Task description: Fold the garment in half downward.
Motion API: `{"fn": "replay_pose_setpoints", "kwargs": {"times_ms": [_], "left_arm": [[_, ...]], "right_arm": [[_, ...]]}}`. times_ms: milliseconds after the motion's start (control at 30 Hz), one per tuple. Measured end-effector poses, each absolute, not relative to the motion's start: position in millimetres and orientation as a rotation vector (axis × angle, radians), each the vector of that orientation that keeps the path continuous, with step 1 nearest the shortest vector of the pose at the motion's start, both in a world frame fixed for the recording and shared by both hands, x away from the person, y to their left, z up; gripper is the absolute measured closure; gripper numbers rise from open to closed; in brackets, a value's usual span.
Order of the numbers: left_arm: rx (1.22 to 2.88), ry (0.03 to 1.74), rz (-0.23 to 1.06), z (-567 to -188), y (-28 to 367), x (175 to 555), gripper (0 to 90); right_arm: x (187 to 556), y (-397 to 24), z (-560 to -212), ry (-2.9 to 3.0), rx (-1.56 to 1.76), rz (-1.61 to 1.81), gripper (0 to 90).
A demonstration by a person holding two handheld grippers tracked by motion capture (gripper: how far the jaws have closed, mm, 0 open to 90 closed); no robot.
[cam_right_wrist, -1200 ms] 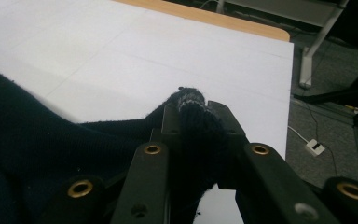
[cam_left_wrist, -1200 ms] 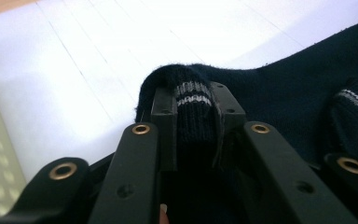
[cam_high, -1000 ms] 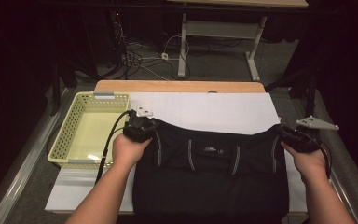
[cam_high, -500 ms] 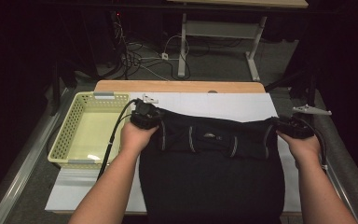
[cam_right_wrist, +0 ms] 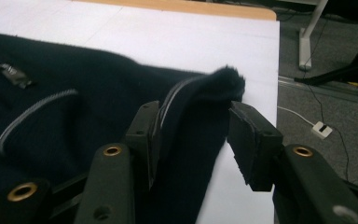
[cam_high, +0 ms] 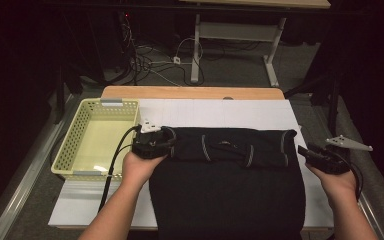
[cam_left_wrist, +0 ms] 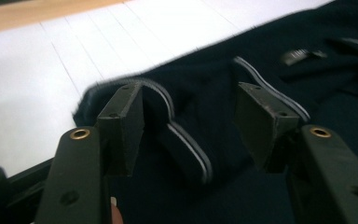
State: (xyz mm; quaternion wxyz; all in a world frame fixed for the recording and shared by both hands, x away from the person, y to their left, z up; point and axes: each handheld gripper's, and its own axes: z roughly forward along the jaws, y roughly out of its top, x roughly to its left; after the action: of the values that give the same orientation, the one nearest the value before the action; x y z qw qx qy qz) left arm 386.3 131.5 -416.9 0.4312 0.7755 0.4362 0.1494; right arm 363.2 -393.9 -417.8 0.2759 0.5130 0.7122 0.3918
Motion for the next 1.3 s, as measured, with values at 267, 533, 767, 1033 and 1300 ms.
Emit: {"fn": "replay_pose_setpoints", "kwargs": {"times_ms": [267,533,767,1033,1300], "left_arm": [[1.985,0.990,0.368,-423,111,364,41.3],[1.995,1.081,0.375,-443,127,370,40.8],[2.016,1.129,0.417,-449,140,370,39.9],[2.007,1.128,0.381,-459,128,379,39.7],[2.012,1.141,0.314,-466,114,401,46.8]], "right_arm": [[343,-394,-432,1.944,1.382,1.046,56.0],[338,-382,-435,1.991,1.335,1.058,55.9],[341,-372,-434,2.016,1.307,1.086,55.7],[354,-361,-442,2.055,1.331,1.068,46.2],[370,-358,-456,2.097,1.391,1.017,46.7]]}}
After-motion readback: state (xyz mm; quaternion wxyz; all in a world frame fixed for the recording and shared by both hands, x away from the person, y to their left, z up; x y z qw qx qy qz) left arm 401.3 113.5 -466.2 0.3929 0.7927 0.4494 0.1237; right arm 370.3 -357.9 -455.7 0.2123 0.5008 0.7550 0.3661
